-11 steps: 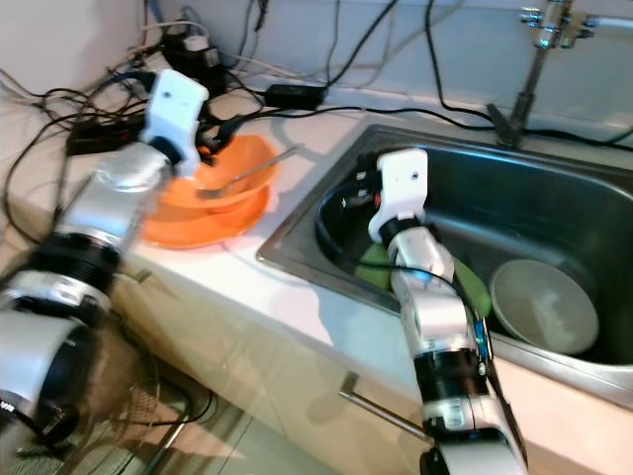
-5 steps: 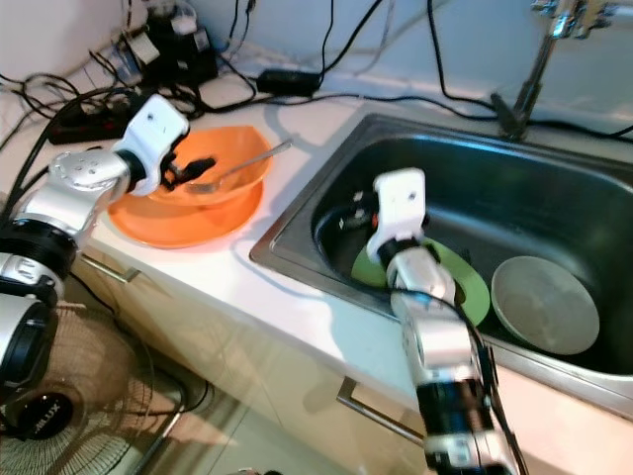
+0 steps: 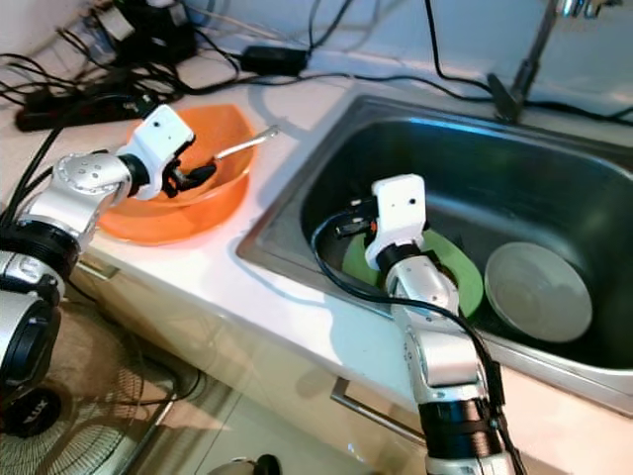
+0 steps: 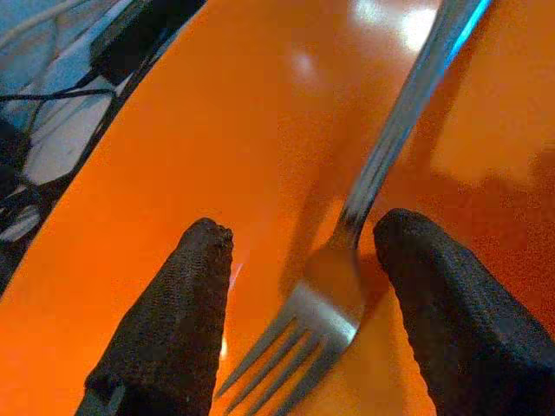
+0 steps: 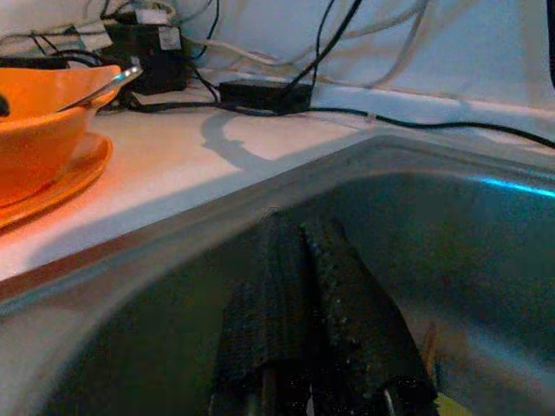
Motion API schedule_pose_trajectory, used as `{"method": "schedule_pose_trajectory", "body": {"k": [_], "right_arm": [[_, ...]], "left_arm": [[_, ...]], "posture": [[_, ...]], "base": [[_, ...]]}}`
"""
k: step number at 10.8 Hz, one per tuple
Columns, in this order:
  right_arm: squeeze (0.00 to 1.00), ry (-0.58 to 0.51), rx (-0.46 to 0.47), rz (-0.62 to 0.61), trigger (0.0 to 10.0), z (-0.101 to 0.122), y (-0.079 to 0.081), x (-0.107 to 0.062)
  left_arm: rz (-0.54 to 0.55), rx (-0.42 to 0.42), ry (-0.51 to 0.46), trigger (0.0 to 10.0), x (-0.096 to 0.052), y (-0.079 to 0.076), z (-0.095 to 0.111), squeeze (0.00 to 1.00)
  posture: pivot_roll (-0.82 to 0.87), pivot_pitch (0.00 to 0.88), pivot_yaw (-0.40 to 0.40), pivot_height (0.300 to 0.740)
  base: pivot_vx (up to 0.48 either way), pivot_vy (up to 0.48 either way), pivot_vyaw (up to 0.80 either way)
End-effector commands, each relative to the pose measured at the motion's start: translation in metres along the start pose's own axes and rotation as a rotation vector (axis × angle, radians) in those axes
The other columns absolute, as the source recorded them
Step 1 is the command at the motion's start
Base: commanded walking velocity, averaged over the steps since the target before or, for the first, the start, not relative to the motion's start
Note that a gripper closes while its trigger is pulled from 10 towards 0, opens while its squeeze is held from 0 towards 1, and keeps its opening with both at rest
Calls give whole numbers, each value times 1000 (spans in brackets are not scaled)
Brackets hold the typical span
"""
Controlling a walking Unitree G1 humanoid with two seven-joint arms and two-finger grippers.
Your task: Kitchen organization
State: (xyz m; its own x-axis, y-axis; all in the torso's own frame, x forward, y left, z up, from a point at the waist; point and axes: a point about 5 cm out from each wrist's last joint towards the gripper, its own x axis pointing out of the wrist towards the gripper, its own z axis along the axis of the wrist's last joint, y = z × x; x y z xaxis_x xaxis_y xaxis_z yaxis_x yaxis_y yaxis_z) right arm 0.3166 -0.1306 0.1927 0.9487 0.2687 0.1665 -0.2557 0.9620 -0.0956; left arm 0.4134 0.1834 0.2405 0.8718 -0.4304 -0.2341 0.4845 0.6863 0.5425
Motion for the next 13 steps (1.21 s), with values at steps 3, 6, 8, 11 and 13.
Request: {"method": "schedule_pose_trajectory", "body": {"k": [3,6,8,11,13], "right_arm": [[0,47,18,-21,10000,-8,1,-8],[0,53,32,-28,10000,-9,5,-8],[0,58,39,-30,10000,-10,6,-8],[0,67,42,-24,10000,-12,6,-6],[0,62,39,-17,10000,-11,6,0]], "left_arm": [[-7,25,-17,10000,5,-4,9,0],[14,34,-6,0,6,-4,7,0],[8,42,0,0,6,-5,6,0],[27,24,7,0,4,-3,1,0],[71,7,-4,0,1,3,1,0]], "posture": [[44,218,141,740],[62,218,152,740],[69,221,150,740],[82,224,138,740],[87,205,133,740]], "base": [[0,0,0],[0,0,0],[0,0,0],[0,0,0],[0,0,0]]}}
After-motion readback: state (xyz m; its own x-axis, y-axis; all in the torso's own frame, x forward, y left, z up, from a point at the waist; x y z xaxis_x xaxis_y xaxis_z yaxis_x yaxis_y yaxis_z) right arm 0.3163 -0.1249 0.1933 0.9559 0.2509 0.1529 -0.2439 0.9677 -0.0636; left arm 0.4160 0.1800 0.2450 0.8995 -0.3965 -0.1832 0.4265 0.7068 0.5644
